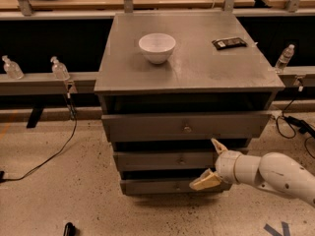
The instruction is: Open middle drawer
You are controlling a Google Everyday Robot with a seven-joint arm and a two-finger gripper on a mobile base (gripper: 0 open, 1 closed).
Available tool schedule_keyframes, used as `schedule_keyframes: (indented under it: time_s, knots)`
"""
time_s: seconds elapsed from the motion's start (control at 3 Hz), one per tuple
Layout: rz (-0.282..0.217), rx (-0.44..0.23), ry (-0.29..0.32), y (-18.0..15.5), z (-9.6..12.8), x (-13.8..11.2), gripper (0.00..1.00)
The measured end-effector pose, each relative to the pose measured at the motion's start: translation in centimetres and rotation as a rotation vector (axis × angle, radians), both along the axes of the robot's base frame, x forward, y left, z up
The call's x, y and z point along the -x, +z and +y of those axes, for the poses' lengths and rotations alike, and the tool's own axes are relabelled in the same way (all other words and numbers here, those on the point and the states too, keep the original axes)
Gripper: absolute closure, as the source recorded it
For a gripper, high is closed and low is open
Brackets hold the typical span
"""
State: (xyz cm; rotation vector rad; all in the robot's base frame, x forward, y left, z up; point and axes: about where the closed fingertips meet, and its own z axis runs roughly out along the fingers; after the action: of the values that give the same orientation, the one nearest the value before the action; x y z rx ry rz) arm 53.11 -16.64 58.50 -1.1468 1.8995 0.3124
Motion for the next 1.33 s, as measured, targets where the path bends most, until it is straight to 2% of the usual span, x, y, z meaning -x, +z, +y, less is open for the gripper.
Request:
schedule_keyframes:
  time_s: [0.33,0.67,1.0,1.33]
  knots:
    - [0.054,-0.009,0.009,-4.1,-0.8,-0.7,0.0]
    - [0.05,-0.021,0.029,-6.7,-1.0,-1.4,0.0]
    - [0.0,0.043,0.043,-8.1,-2.7,-4.3,0.0]
    - [-0.019,0.088,0.043,-8.4,-4.3,-6.5,0.0]
